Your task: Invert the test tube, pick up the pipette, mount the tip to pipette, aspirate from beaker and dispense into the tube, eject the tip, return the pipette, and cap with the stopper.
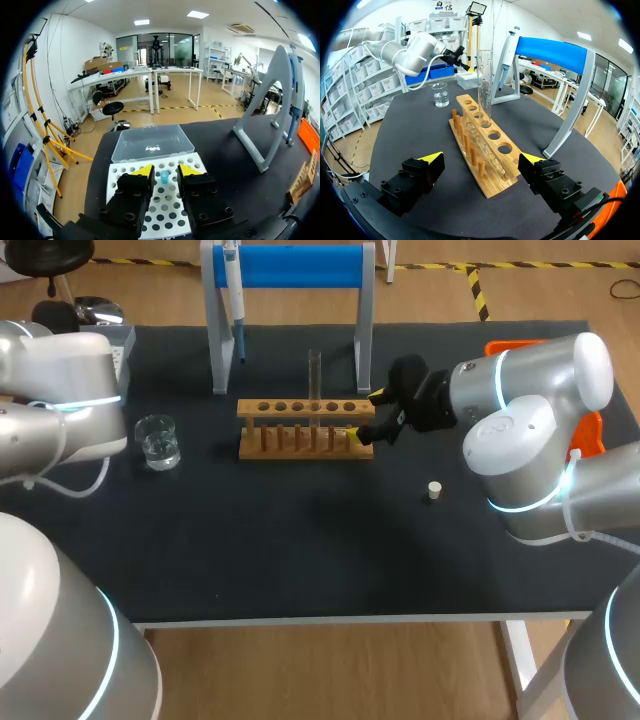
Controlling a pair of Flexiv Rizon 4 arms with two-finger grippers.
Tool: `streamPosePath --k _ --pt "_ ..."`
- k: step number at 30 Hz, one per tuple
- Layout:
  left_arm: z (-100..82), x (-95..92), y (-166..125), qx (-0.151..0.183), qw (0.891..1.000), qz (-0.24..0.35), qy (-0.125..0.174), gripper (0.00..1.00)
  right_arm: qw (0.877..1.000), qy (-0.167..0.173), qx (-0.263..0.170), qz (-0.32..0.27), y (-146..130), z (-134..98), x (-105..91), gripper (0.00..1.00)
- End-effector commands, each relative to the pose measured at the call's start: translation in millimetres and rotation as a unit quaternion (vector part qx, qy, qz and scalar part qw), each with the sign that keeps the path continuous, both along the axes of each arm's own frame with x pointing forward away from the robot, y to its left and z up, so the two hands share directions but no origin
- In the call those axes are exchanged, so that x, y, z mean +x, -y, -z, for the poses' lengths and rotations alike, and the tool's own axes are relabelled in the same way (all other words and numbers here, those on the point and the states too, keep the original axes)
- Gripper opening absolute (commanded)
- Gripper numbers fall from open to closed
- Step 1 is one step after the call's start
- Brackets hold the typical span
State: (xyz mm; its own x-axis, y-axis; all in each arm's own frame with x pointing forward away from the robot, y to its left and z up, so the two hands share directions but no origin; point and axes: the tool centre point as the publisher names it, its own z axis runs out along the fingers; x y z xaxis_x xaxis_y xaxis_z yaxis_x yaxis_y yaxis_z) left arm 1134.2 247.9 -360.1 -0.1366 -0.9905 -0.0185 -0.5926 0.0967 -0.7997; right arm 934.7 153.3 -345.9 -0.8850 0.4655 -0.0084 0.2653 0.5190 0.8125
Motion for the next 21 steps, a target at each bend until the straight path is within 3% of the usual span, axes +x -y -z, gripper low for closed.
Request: streamPosePath --k 1,21 --pt "3.2 4.3 -0.6 0.0 1.0 0.001 -0.001 0.27 1.0 -0.002 -0.001 -0.001 0.6 -0.9 0.4 1.0" --pt "6.8 2.0 2.8 -0.002 1.0 -0.001 -0.006 0.24 1.0 -0.002 -0.001 -0.001 0.6 -0.9 0.4 1.0"
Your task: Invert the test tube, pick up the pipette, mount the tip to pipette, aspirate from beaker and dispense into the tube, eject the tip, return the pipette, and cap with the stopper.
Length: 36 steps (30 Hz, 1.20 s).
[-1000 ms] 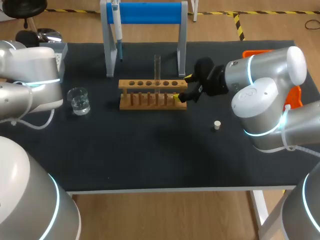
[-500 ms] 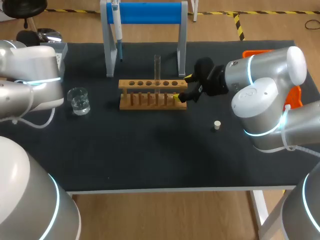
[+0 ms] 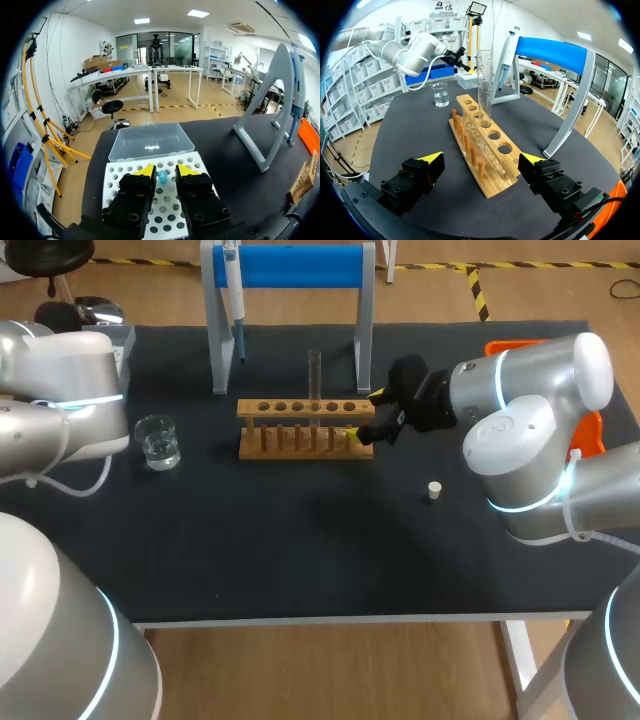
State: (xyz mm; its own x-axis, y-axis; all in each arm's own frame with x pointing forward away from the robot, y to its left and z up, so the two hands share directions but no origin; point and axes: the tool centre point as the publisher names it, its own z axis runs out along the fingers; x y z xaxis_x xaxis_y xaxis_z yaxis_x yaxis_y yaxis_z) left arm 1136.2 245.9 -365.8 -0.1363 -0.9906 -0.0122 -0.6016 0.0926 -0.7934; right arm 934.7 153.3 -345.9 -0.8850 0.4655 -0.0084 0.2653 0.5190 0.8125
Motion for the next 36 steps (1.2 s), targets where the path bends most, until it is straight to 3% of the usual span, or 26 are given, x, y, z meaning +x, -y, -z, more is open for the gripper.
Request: streamPosePath --k 1,11,22,36 --pt "1.4 -0.2 1 0.0 1.0 -0.001 -0.001 0.24 1.0 -0.002 -0.001 -0.001 1 -1 0.4 1.0" --pt "4.2 -1.4 0 -0.001 1.0 -0.002 -0.003 0.2 1.0 -0.002 -0.001 -0.001 1 -1 0.4 1.0" --pt "6.4 -1.7 -2 -0.002 1.0 -0.003 -0.005 0.0 1.0 -0.002 -0.001 -0.001 1 -1 0.4 1.0" --pt "-6.3 -2.6 -3 0.003 1.0 -0.004 0.007 0.0 1.0 -0.002 -0.001 -0.001 1 -1 0.4 1.0"
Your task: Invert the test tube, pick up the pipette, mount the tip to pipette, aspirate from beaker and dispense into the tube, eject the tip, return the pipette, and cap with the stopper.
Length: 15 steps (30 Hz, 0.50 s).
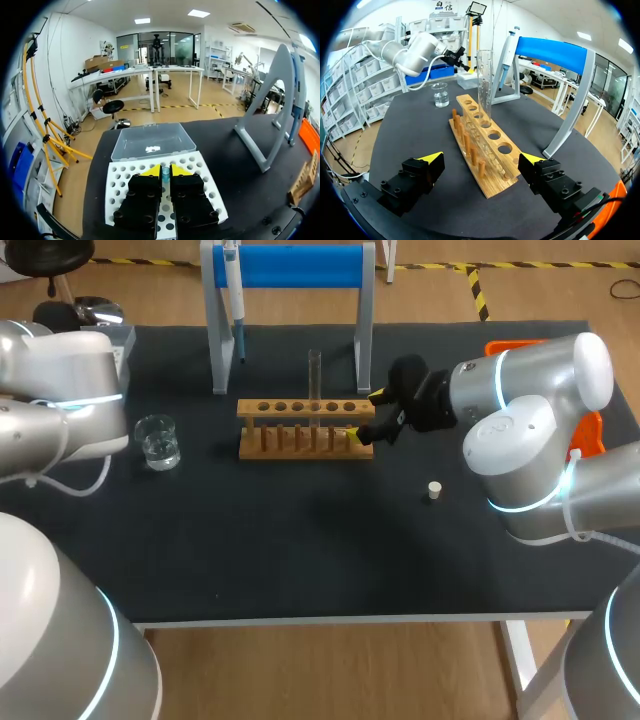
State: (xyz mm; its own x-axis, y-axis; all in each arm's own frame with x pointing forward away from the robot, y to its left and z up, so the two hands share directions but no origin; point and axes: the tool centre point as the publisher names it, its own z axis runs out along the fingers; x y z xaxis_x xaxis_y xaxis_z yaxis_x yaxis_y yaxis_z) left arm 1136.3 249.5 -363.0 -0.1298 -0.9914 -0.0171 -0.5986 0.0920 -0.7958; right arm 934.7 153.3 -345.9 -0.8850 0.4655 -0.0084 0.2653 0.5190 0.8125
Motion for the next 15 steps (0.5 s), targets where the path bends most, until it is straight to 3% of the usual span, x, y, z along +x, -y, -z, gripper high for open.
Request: streamPosePath --k 1,15 --pt "-6.1 -3.4 1 0.002 1.0 0.0 0.005 0.0 1.0 -0.002 -0.001 -0.001 1 -1 0.4 1.0" --pt "-46.8 -12.3 2 0.014 0.999 -0.004 0.029 0.0 1.0 -0.002 -0.001 -0.001 1 -1 0.4 1.0"
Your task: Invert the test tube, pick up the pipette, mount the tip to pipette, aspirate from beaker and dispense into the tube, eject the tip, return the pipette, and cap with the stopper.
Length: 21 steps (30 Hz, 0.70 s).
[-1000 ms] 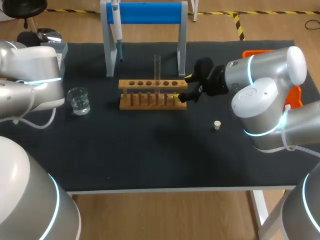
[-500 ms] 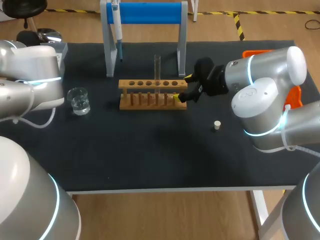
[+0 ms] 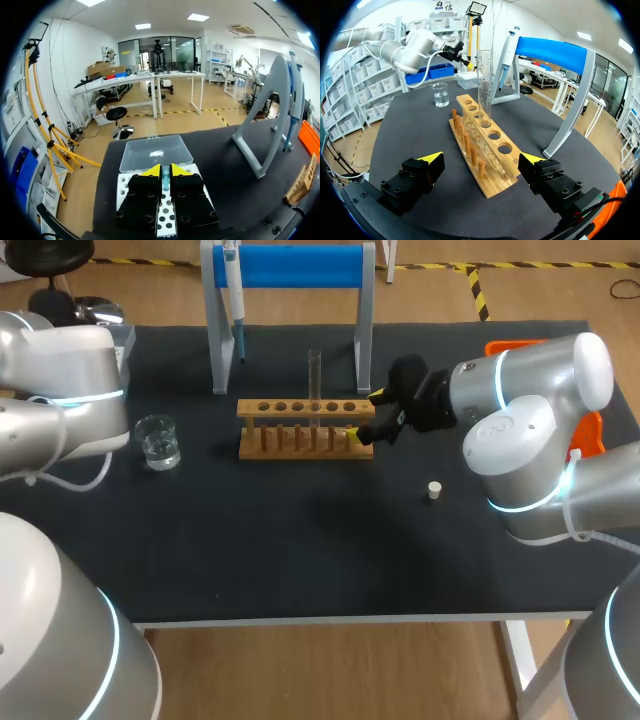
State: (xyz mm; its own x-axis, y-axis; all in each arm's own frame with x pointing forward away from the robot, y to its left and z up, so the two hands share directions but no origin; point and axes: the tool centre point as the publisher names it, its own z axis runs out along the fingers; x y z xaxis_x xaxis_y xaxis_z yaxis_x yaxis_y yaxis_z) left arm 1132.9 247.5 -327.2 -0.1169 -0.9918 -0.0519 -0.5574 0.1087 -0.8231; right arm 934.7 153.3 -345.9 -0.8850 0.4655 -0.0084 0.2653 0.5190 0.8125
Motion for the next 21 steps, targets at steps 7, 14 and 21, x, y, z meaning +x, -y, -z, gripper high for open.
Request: streamPosePath --k 7,14,21 --pt "-39.4 -17.1 3 0.007 1.0 0.001 0.026 0.0 1.0 -0.002 -0.001 -0.001 1 -1 0.4 1.0" --pt "-74.0 -44.3 24 0.012 0.997 0.043 0.061 0.0 1.0 -0.002 -0.001 -0.001 1 -1 0.4 1.0" --pt "-110.5 -103.4 78 0.008 0.984 0.161 0.078 0.0 1.0 -0.002 -0.001 -0.001 1 -1 0.4 1.0"
